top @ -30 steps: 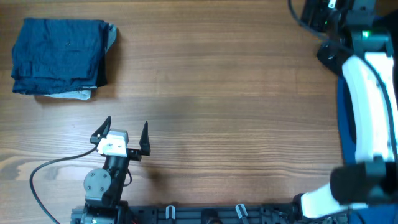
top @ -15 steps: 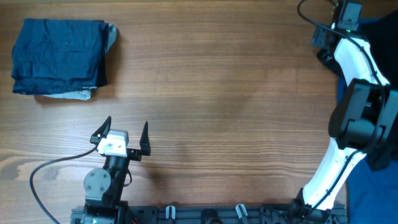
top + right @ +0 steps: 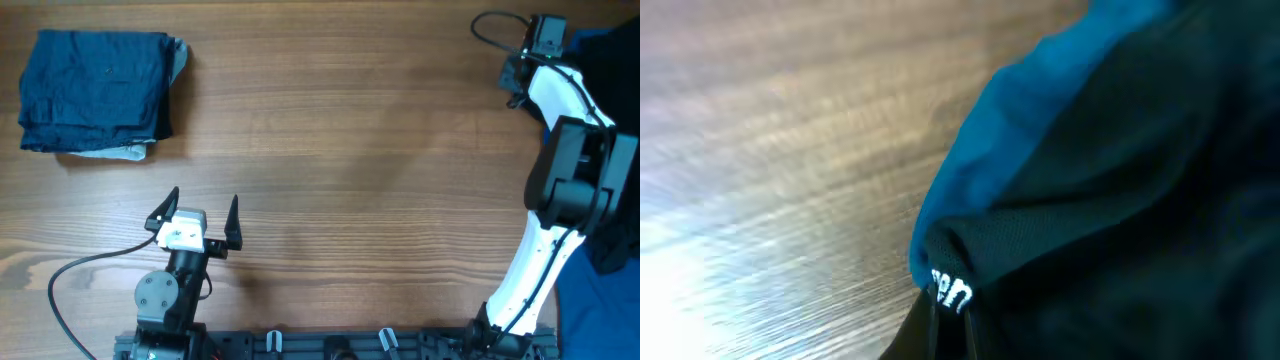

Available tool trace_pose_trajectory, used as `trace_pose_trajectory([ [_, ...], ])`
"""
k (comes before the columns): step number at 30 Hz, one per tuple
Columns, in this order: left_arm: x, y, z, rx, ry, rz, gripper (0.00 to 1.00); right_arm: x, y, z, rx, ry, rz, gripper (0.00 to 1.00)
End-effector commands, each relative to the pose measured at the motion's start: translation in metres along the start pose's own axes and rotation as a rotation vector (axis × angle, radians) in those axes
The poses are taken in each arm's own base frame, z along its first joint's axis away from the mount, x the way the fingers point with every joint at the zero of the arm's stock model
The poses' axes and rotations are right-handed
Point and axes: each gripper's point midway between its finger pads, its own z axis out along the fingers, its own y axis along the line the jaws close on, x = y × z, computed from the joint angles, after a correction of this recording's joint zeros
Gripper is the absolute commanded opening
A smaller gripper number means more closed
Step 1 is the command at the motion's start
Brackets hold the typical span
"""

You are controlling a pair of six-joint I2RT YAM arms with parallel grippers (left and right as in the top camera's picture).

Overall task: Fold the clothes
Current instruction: 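Reach the right gripper to the black polo shirt and grasp it, then drag the black shirt leftward to the table center and release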

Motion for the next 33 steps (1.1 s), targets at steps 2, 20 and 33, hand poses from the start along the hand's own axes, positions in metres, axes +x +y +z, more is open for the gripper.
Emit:
trace_pose_trajectory([
  [2,0.002,-0.003,0.0,0.014,0.0,0.02,1.0,-0.095,-0.032,-0.123,0.016,-0.277,0.03,0.04],
  [20,0.002,-0.003,0.0,0.014,0.0,0.02,1.0,0.019,0.283,-0.363,-0.919,-0.157,-0.255,0.04],
  [33,0.002,-0.003,0.0,0.014,0.0,0.02,1.0,0.209,0.454,-0.416,-1.255,0.038,-0.615,0.04],
])
